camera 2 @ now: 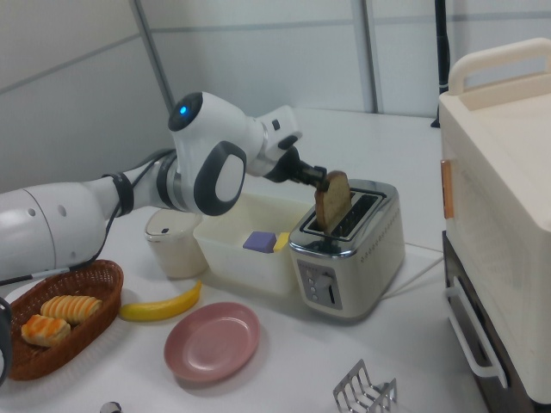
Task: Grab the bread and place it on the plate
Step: 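Lift the toast slice up out of the toaster slot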
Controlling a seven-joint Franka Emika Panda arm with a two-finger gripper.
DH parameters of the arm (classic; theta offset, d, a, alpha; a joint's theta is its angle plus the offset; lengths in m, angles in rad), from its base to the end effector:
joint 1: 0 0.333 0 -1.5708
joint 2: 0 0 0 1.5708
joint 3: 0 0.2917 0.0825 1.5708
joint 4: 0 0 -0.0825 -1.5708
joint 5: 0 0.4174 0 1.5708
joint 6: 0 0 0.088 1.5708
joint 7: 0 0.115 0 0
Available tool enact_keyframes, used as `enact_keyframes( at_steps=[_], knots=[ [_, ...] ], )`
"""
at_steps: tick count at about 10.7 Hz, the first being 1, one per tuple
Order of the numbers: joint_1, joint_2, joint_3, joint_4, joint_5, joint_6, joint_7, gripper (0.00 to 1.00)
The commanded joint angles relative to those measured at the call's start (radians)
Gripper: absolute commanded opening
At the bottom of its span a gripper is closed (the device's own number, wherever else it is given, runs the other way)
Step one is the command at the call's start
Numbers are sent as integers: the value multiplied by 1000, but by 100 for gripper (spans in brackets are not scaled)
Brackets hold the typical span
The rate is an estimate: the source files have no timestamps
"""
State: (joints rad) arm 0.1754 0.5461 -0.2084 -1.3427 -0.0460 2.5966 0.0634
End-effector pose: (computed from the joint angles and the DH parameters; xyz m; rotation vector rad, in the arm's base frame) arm 0.7847 0.0122 0.4638 2.8319 0.0058 1.0657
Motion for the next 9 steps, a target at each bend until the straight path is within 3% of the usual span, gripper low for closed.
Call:
enact_keyframes(
  at_steps=[1,6,8,9],
  knots=[
    [24,-104,-25,-4,-15,-1,45,0],
    [16,-253,-22,-51,-3,-61,49,0],
    [10,-322,-20,-139,14,-160,49,0],
    [10,-375,-20,-200,64,-199,39,0]
  ],
)
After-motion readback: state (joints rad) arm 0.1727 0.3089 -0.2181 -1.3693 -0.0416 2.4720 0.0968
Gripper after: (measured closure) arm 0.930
